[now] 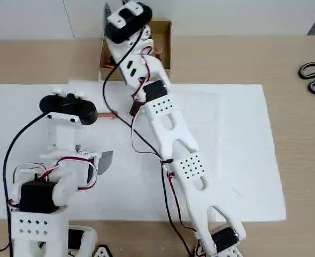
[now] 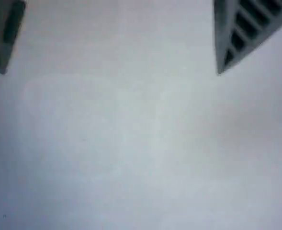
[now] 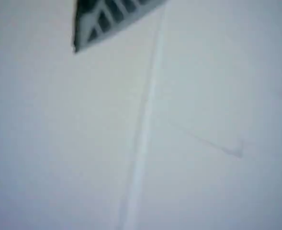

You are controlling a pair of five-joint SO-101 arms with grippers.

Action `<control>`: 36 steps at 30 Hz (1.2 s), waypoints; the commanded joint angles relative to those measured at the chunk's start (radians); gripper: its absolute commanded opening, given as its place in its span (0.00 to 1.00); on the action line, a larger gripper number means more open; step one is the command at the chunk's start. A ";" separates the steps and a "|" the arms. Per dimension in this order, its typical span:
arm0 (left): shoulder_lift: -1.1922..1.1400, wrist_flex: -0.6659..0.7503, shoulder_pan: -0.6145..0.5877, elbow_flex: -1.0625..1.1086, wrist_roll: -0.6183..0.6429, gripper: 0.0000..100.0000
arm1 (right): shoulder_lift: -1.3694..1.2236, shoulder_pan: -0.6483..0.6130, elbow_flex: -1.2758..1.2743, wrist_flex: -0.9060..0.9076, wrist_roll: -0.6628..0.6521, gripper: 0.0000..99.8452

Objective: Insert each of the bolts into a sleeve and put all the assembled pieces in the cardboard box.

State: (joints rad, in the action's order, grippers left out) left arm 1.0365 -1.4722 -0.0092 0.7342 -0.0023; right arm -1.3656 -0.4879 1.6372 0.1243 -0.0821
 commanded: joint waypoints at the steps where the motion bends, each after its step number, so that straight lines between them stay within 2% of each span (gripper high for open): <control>1: 0.012 -0.005 0.000 -0.005 -0.002 0.26 | 0.039 0.045 0.048 0.008 -0.011 0.15; 4: 0.012 -0.005 0.000 -0.005 -0.002 0.26 | 0.105 0.071 0.048 0.082 -0.012 0.15; 10: 0.012 -0.005 0.000 -0.005 -0.002 0.26 | 0.343 0.076 0.044 0.475 -0.008 0.15; 20: 0.012 -0.005 0.000 -0.005 -0.002 0.26 | 0.573 0.107 0.044 0.958 -0.008 0.15; 29: 0.012 -0.005 0.000 -0.005 -0.002 0.26 | 0.753 0.110 0.044 1.504 -0.008 0.15; 36: 0.012 -0.005 -0.003 -0.005 -0.002 0.26 | 0.783 0.130 0.040 1.558 -0.005 0.15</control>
State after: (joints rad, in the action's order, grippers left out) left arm 1.0365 -1.4722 -0.0092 0.7342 -0.0023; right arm -0.6460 -0.3728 1.6448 1.6709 -0.0821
